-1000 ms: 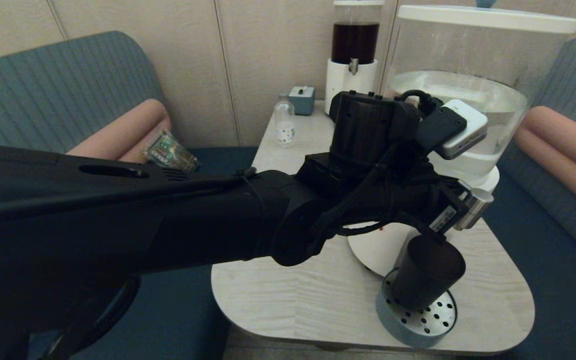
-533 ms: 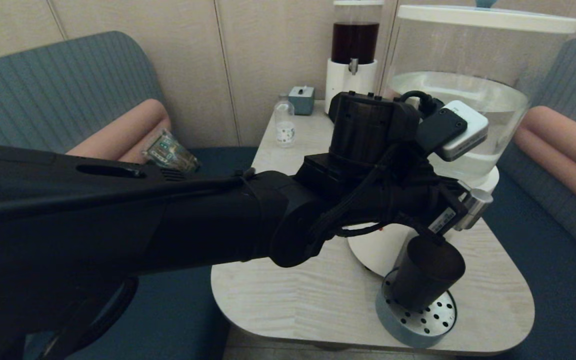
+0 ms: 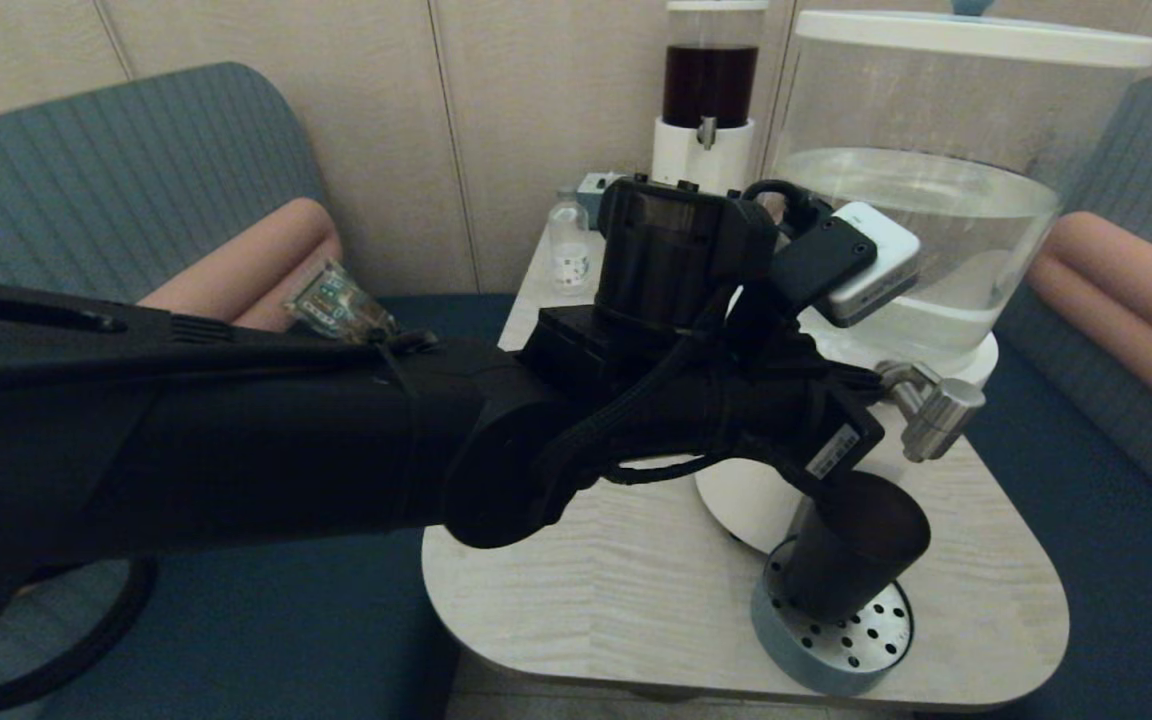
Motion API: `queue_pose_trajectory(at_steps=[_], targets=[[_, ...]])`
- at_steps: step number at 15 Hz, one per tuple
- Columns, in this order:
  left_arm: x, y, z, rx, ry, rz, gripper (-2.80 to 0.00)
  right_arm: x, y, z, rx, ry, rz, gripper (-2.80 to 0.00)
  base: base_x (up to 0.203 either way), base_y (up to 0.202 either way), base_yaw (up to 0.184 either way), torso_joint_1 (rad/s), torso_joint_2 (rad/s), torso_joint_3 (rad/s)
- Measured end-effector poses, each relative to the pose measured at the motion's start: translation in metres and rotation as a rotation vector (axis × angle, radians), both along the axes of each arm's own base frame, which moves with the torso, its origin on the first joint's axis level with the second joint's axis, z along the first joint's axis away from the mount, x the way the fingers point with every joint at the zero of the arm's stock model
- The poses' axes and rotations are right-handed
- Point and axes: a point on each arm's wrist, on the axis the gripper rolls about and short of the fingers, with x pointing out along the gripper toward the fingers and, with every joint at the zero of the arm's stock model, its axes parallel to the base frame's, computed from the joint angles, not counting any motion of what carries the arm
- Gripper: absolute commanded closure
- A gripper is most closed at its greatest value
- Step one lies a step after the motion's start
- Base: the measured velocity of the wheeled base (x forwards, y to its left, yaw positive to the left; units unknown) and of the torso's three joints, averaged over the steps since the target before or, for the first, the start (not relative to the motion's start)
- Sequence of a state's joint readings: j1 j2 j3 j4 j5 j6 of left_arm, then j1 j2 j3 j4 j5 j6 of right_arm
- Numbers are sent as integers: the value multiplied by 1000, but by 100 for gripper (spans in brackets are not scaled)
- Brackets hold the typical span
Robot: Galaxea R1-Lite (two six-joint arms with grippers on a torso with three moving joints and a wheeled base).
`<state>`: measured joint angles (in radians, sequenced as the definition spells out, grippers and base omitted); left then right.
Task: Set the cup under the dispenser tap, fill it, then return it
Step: Turn off the faucet, then place the cup next to the water dispenser
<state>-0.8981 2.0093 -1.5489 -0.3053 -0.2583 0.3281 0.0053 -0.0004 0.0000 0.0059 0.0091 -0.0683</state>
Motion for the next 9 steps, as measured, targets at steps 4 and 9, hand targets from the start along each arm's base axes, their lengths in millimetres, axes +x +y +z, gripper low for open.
queue_pose_trajectory(at_steps=[4, 9], targets=[[-15, 25, -5, 35, 46, 13, 0, 0, 0, 0, 0, 0, 1, 0, 0, 0, 0, 0, 0, 0], [-58, 78, 22, -59, 172, -14, 0, 0, 0, 0, 0, 0, 1, 0, 0, 0, 0, 0, 0, 0]])
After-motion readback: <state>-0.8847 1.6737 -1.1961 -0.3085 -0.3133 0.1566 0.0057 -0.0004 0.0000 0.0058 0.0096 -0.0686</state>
